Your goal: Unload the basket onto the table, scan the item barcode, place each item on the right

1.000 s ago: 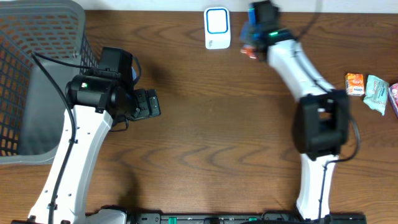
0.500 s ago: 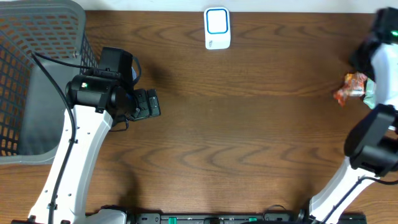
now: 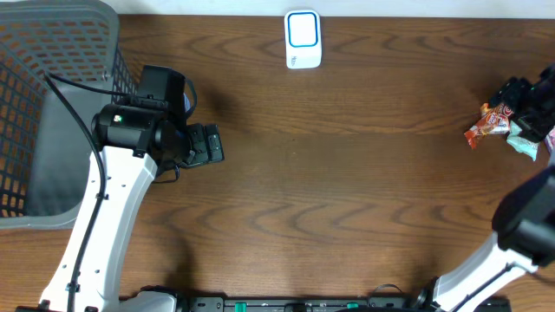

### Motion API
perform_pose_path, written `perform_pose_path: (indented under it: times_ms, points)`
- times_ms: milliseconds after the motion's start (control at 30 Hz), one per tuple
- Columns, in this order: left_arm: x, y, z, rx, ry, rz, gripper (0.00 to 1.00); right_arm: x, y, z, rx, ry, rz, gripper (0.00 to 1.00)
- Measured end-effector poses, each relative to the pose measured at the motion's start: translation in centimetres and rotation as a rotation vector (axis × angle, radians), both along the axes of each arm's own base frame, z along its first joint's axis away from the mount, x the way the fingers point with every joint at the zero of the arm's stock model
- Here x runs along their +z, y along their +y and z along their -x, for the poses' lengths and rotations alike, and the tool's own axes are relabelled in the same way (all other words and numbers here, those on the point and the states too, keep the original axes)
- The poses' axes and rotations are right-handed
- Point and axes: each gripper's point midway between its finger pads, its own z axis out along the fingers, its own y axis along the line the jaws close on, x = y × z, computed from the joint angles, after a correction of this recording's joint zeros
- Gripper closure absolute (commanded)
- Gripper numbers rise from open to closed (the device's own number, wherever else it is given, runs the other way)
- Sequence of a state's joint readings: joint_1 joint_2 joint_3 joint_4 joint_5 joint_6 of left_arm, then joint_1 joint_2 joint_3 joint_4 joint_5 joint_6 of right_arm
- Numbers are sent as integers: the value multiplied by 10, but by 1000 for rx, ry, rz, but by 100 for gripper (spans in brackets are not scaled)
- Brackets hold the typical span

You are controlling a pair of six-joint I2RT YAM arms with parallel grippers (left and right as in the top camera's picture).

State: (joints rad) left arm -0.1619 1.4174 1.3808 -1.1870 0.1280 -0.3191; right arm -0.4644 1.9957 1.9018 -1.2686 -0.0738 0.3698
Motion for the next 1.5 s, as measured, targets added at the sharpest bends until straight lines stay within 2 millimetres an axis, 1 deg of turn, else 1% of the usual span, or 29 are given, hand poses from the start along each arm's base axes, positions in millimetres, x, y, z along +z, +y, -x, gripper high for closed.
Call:
perform_pose_path:
  times_ms: [67, 133, 233, 300, 367, 400, 467, 500, 533, 600, 667, 800, 900, 967, 1000, 1100, 1433, 1500]
  points:
    - [0, 0, 0, 0, 0, 0, 2, 35, 20, 11, 40, -55, -25, 21]
    - [0, 0, 0, 0, 0, 0, 2, 73, 45, 32, 95, -103, -35, 21]
    - [0, 0, 0, 0, 1, 0, 2, 123, 78, 61, 184, -190, -14, 19]
    - [0, 0, 0, 0, 1, 0, 2, 147, 101, 80, 245, -242, 3, 19]
    - [0, 0, 0, 0, 1, 0, 2, 166, 132, 108, 325, -294, 13, 16]
    - [0, 0, 0, 0, 0, 0, 2, 168, 137, 114, 341, -301, 17, 14]
    - [0, 0, 0, 0, 1, 0, 2, 174, 156, 132, 400, -331, 19, 7]
    - [0, 0, 0, 0, 1, 0, 2, 174, 166, 141, 431, -341, 19, 1]
    - [0, 0, 0, 0, 1, 0, 2, 173, 174, 149, 457, -348, 15, 1]
    - [0, 0, 0, 0, 1, 0, 2, 162, 188, 170, 506, -342, 2, 1]
    - [0, 0, 0, 0, 1, 0, 2, 150, 196, 185, 531, -322, -11, 1]
    - [0, 0, 0, 0, 1, 0, 2, 116, 204, 216, 533, -247, -52, 1]
    - [0, 0, 0, 0, 1, 0, 2, 98, 206, 233, 525, -190, -77, 1]
    - [0, 0, 0, 0, 1, 0, 2, 91, 207, 243, 520, -154, -92, 1]
    - [0, 0, 0, 0, 1, 0, 2, 88, 208, 247, 517, -141, -97, 1]
    - [0, 0, 0, 0, 1, 0, 2, 86, 208, 249, 515, -133, -101, 1]
    - [0, 0, 0, 0, 1, 0, 2, 84, 203, 248, 510, -124, -76, 1]
    - [0, 0, 0, 0, 0, 0, 2, 84, 202, 245, 510, -136, -67, 1]
